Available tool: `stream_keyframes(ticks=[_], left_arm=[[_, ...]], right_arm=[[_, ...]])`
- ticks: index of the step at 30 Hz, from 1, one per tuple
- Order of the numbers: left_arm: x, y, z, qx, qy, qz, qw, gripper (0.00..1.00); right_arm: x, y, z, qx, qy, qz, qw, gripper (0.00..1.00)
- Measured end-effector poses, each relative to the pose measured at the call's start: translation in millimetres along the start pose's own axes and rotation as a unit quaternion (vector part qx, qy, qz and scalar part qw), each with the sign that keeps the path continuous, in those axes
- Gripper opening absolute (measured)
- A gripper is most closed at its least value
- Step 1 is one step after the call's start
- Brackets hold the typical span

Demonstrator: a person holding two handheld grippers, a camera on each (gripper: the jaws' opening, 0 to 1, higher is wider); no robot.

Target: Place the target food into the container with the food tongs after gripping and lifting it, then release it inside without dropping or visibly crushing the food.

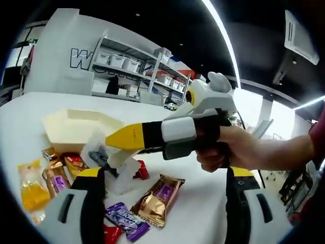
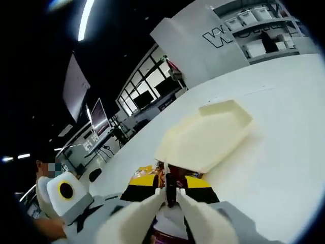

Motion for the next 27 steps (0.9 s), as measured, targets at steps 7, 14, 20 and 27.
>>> stream_keyframes(ticks=[7, 14, 20, 27], left_arm=[[7, -9.8, 4.5, -0.013, -0.002, 0.014, 0.9998, 0.95], [24, -26.0, -2.0, -0.037, -0.016, 0.026, 0.9988, 0.97], [47, -35.9, -14.3, -0.05, -0.041, 0.031, 0.9974, 0.98], [83, -37.8, -31.3, -0.043, -0.075, 0.044, 0.9953, 0.98]], right_arm=[[9, -10.6, -11, 0.013, -0.009, 0.024, 0.9996, 0.12], [22, -35.1, -28, 0.042, -0.012, 0.061, 0.9972, 0.13], [21, -57.6, -31, 0.058, 0.0, 0.09, 0.9943, 0.13], [-6, -80.9, -29, 0.082, 0.019, 0.092, 0.9922, 0.13]])
Point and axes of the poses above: the point that each gripper's makers call its tool centre point, and the gripper's own axes: x roughly backward along the fingers, z roughly to its right, y roughly out of its underside, the point moved 3 cm from there along x, roughly backward along the fingers, and after that the axes turned 9 degrees about -x, right-handed, at the moved point
